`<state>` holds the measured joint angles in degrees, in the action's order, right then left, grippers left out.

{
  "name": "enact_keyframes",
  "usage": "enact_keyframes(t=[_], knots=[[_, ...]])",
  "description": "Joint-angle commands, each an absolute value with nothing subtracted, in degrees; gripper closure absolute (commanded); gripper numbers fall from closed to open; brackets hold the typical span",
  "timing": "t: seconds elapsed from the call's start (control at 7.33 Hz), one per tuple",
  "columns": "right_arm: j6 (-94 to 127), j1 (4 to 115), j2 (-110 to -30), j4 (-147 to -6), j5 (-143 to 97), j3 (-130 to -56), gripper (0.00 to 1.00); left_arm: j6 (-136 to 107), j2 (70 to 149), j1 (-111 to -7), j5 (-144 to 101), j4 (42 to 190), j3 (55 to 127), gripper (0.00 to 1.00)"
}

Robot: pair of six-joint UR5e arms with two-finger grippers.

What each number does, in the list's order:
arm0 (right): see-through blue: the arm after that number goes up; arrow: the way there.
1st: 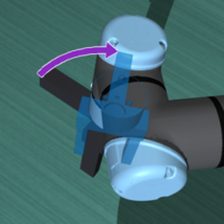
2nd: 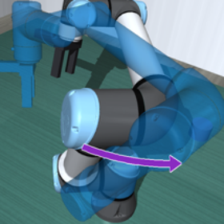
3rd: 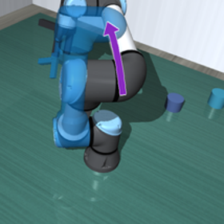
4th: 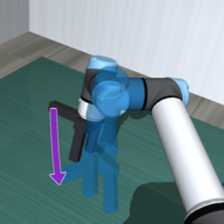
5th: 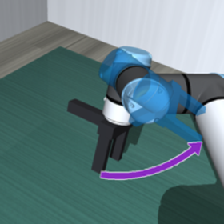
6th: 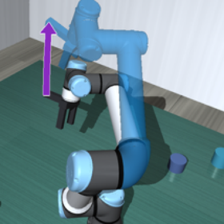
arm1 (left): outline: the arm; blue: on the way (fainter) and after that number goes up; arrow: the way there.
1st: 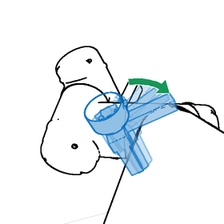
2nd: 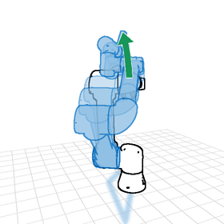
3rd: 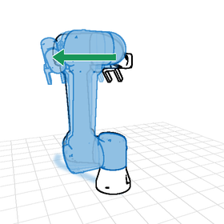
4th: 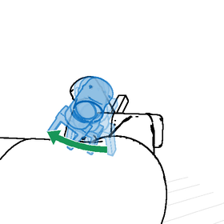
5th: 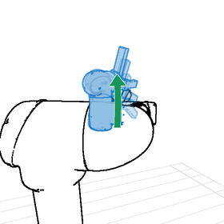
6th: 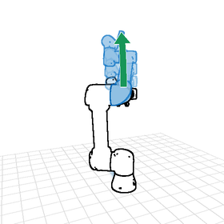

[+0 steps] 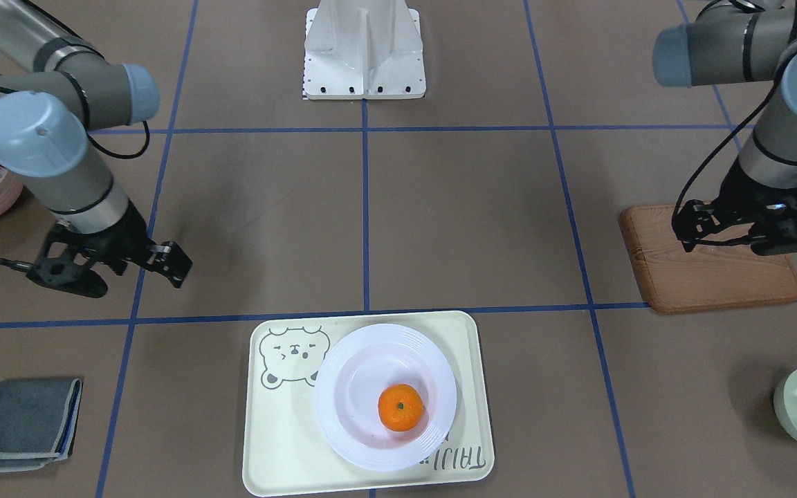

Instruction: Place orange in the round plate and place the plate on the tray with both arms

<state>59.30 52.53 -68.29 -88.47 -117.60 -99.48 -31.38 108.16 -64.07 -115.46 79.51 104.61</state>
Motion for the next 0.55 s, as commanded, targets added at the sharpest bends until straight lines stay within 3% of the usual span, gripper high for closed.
enact_keyframes(t=[0.0,0.41], knots=[[34.3,63.3,-79.0,-91.4,-122.7,-103.2,0.00,-8.9,102.3,-73.9,-122.6,79.8,104.1,0.01],[0.0,78.3,-87.7,-91.4,-127.5,-99.8,0.00,3.9,97.1,-83.5,-123.2,79.6,102.8,0.01]])
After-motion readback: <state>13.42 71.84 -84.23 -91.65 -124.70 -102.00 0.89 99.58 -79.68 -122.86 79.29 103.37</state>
